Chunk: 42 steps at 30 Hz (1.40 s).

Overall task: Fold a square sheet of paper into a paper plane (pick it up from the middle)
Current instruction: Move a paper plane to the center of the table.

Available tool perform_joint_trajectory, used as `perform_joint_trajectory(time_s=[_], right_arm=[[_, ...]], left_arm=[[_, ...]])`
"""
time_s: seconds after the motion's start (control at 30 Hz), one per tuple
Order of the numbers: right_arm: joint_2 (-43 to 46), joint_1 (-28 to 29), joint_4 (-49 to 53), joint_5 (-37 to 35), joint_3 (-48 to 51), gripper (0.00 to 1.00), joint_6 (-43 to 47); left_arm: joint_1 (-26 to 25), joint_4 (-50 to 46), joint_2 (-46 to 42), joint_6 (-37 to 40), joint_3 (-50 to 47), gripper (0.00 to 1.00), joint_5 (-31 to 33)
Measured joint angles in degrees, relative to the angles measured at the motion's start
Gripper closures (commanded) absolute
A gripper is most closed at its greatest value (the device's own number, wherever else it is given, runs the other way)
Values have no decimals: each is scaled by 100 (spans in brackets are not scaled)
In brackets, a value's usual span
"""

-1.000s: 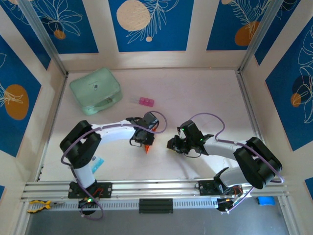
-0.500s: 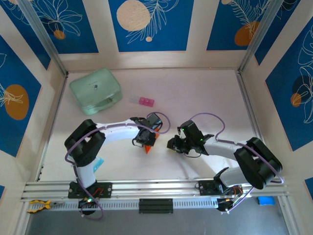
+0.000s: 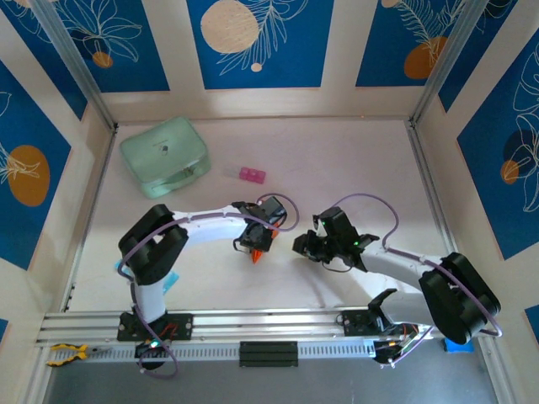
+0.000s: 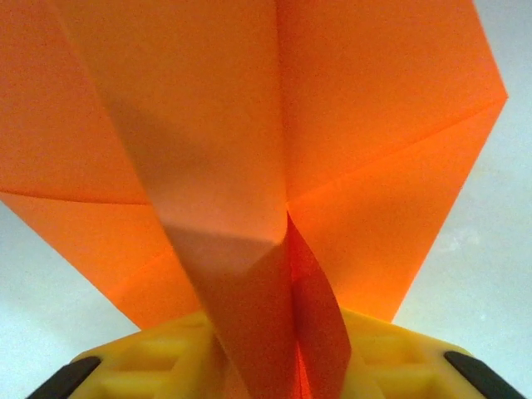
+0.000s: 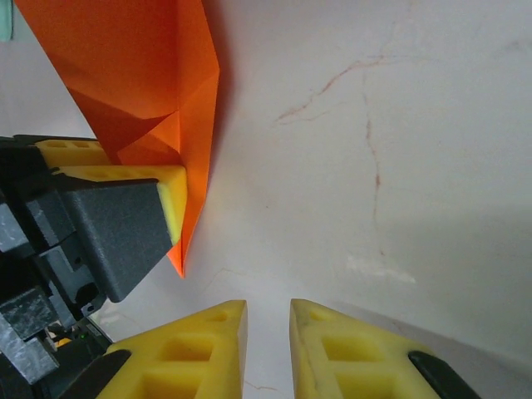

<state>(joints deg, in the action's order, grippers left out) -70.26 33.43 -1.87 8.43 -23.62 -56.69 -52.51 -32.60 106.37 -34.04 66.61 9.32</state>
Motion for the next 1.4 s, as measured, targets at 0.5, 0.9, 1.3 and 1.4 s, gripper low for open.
perform_joint_trajectory(time_s=[0.5, 0.9, 1.3, 1.4], right_arm=[[0, -109, 0, 57, 87, 77, 24], [42, -120, 4, 57, 87, 77, 24], [42, -120, 94, 57, 87, 77, 24], [42, -120, 127, 57, 85, 76, 24]], left_arm=[[-74, -267, 37, -369, 225, 61, 66], [-76, -393, -535, -385, 369, 56, 304], [-28, -385, -599, -249, 352, 55, 334], [46, -354, -763, -184, 273, 54, 339]])
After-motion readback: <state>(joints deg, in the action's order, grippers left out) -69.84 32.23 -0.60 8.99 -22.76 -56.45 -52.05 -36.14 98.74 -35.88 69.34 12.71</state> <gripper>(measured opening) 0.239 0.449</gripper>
